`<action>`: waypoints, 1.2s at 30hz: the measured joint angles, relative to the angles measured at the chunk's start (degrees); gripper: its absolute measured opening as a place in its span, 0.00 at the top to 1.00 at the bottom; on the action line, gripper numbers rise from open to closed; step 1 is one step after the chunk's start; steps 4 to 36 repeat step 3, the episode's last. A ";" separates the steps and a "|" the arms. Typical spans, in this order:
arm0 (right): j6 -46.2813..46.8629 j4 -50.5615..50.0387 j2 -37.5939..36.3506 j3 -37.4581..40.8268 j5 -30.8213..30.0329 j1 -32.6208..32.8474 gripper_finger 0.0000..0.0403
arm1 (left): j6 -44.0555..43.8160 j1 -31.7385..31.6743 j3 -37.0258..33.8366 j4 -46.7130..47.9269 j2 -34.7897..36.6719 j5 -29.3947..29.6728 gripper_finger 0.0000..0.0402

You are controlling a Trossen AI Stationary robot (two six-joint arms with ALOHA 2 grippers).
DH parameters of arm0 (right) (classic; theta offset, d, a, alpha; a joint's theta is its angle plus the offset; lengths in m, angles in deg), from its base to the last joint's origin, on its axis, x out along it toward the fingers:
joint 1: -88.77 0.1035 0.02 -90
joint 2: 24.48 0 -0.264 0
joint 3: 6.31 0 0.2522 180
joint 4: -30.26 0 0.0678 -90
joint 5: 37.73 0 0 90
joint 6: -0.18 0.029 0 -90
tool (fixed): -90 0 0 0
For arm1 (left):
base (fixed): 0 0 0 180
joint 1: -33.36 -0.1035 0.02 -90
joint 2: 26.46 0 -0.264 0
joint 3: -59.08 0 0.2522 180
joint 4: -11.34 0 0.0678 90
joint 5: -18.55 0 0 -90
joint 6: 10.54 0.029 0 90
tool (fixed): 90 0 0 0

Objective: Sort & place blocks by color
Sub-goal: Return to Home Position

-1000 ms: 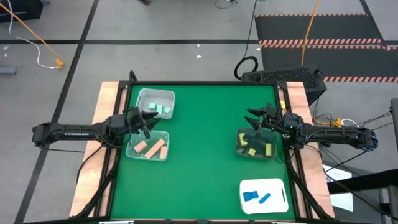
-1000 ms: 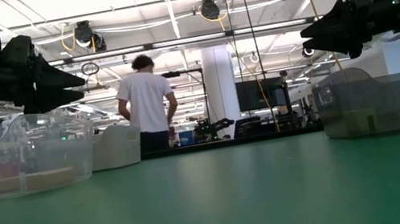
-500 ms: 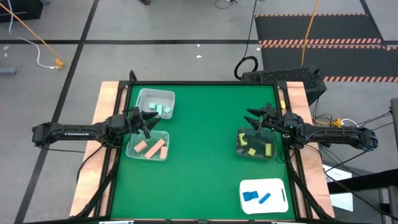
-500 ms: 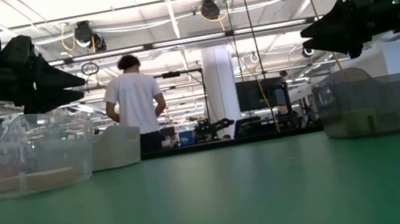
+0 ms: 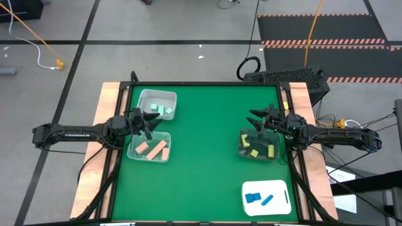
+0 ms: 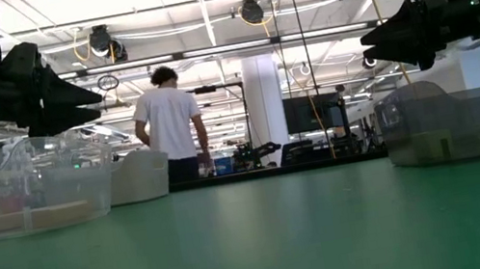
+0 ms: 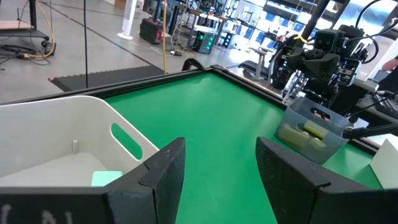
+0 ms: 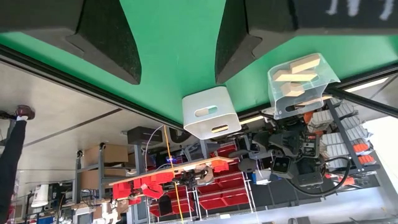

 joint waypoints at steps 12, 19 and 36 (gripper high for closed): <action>-0.01 0.00 -0.01 0.00 0.00 0.02 0.51 | 0.00 0.00 0.00 0.01 -0.02 0.00 0.51; -0.01 0.00 -0.01 0.00 0.00 0.02 0.51 | 0.00 0.00 0.00 0.01 -0.02 0.00 0.51; -0.01 0.00 -0.01 0.00 0.00 0.02 0.51 | 0.00 0.00 0.00 0.01 -0.02 0.00 0.51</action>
